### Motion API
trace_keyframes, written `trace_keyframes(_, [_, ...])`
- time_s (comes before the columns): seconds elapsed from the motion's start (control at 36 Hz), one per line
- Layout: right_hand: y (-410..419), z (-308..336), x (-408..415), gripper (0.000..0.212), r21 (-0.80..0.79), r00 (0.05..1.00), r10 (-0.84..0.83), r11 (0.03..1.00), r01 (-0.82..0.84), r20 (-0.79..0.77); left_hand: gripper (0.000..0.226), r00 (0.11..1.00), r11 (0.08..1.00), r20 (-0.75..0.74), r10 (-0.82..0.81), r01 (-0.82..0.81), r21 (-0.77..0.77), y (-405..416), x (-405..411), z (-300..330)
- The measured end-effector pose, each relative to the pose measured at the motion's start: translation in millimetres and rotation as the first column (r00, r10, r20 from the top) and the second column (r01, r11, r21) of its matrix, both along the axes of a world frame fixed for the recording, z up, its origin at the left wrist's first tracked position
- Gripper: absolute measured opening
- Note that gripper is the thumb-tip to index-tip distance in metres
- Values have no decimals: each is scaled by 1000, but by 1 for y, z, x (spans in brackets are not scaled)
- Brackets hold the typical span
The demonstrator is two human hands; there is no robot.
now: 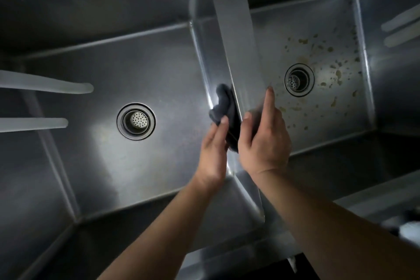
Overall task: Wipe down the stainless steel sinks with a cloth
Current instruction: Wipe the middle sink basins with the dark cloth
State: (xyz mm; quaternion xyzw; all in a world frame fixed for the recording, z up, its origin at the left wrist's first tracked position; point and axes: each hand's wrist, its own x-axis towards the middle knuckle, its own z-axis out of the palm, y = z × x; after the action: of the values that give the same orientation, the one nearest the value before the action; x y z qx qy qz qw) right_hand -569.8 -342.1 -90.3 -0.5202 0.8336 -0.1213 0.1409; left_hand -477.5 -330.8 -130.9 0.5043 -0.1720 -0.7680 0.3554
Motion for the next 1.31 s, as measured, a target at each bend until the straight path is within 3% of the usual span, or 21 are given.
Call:
trace_keyframes(0.06, [0,1,0,66,7,1000,-3,1000,3,1,48,997,999,-64,-41,42,21,23,6,8])
trace_keyframes(0.11, [-1,2,1,67,11,1000,-3,1000,3,6,40,996,997,-70,-56,59,44,37,7,14])
trace_keyframes(0.33, [-1,3,4,66,35,1000,-12,999,12,6,36,994,999,100,-48,45,27,21,5,7])
trace_keyframes(0.47, [1,2,3,63,12,1000,8,1000,-8,20,33,977,979,200,80,-115,169,-55,13,-26])
trace_keyframes(0.61, [1,1,2,61,1,1000,17,1000,-18,18,47,937,966,274,217,-248,80,-158,23,-67])
trace_keyframes(0.78, [-1,3,0,67,50,999,4,999,-7,52,51,914,988,379,146,-155,-8,-255,22,-106])
trace_keyframes(0.97, [-2,6,0,67,63,997,-9,998,4,83,48,964,969,110,242,-246,26,-248,12,-126])
trace_keyframes(1.17, [1,3,-2,67,43,997,-4,999,0,75,38,924,976,355,140,-189,106,-265,15,-122])
trace_keyframes(1.31, [3,4,-1,68,32,998,-3,999,1,64,18,932,985,330,151,-170,28,-214,9,-84])
